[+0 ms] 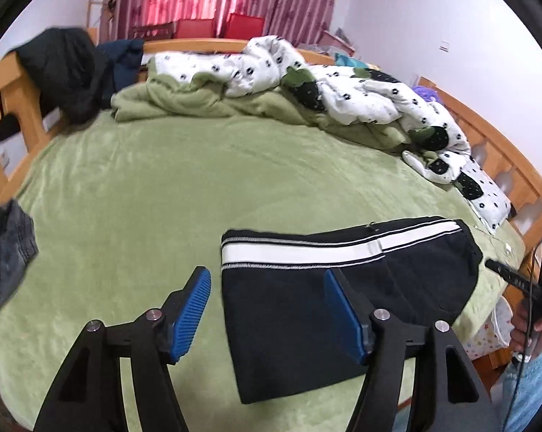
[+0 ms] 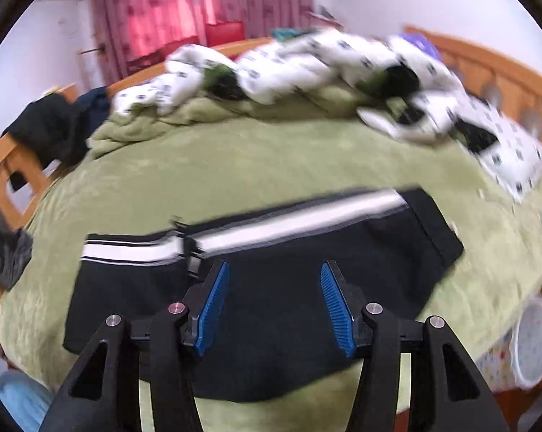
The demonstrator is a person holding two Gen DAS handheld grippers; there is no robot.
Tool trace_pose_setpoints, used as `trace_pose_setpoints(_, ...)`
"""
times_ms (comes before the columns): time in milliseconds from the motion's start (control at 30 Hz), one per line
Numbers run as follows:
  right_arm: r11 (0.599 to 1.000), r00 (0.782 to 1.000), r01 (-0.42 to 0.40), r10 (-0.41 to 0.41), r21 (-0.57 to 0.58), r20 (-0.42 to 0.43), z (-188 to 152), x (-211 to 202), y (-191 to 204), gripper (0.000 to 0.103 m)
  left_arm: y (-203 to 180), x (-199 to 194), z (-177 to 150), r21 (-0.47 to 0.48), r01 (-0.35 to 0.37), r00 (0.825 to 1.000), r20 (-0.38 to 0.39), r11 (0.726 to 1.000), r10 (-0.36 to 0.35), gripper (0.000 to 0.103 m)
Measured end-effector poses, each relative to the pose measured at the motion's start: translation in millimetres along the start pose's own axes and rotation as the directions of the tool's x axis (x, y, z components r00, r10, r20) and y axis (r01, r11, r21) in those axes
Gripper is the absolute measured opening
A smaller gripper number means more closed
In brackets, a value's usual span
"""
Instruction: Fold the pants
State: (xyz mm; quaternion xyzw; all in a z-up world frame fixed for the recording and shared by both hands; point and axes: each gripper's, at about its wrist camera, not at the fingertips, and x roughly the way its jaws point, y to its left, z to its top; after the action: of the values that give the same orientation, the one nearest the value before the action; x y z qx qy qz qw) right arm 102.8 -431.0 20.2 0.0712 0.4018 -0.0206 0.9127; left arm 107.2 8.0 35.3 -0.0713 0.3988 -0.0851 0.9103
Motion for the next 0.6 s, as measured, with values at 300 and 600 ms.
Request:
trace_pose_setpoints(300, 0.974, 0.983, 0.124, -0.096, 0.188, -0.154, -72, 60, -112, 0.058, 32, 112, -53, -0.123, 0.03, 0.989, -0.141, 0.992, -0.047, 0.064)
trace_pose_setpoints(600, 0.916, 0.996, 0.057, -0.026, 0.396, -0.082, -81, 108, -170, 0.058, 55, 176, -71, -0.165, 0.126, 0.966, -0.204, 0.978, -0.159, 0.063)
